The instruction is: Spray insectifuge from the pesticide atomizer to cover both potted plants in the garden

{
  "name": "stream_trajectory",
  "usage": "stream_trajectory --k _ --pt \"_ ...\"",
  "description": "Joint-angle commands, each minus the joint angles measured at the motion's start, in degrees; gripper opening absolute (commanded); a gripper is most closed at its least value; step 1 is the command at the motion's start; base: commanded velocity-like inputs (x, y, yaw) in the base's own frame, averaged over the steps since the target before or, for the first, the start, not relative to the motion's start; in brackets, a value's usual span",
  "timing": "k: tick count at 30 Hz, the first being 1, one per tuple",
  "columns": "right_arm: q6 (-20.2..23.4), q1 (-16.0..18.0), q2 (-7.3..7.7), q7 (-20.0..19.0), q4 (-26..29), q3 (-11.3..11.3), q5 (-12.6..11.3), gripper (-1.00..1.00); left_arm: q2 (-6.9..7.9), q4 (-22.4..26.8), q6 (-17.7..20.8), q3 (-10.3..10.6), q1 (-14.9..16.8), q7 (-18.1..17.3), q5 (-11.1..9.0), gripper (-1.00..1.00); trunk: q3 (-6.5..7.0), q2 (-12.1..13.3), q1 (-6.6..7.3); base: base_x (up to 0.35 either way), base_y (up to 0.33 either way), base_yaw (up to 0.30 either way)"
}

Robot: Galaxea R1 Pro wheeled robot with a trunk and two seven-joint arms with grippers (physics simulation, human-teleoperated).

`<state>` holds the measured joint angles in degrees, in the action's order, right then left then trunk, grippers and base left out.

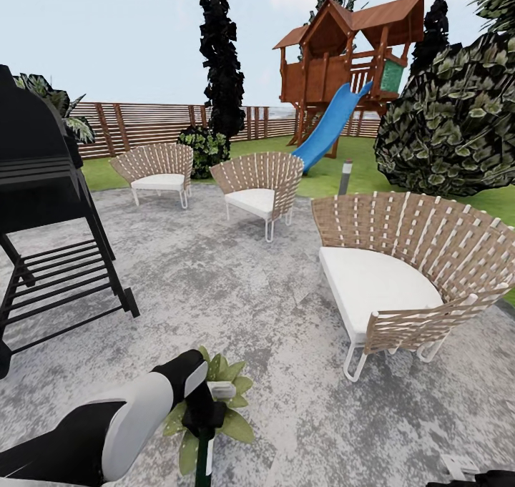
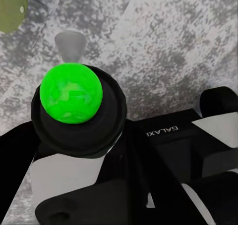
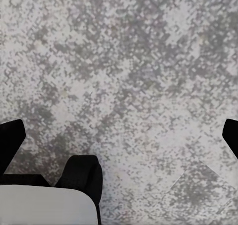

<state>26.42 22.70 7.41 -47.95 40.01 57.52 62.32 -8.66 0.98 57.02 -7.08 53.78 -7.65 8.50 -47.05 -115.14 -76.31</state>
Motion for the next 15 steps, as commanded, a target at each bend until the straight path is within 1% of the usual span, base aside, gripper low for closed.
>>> stream_trajectory --k 1,10,15 --pt "0.12 0.09 -0.03 -0.39 0.07 0.23 0.31 1.00 -0.04 0.09 0.35 -0.42 0.01 -0.26 0.63 -1.00 -0.05 -0.03 0.01 0.000 0.000 0.000" --pt "0.12 0.07 -0.03 -0.39 0.07 0.23 0.26 1.00 -0.14 -0.06 0.89 -0.50 1.00 -0.26 0.56 -1.00 -0.05 -0.03 0.01 0.000 0.000 0.000" --pt "0.12 0.07 -0.03 -0.39 0.07 0.23 0.26 1.00 -0.27 -0.08 0.90 -0.64 1.03 -0.26 0.64 -1.00 -0.05 -0.03 0.01 0.000 0.000 0.000"
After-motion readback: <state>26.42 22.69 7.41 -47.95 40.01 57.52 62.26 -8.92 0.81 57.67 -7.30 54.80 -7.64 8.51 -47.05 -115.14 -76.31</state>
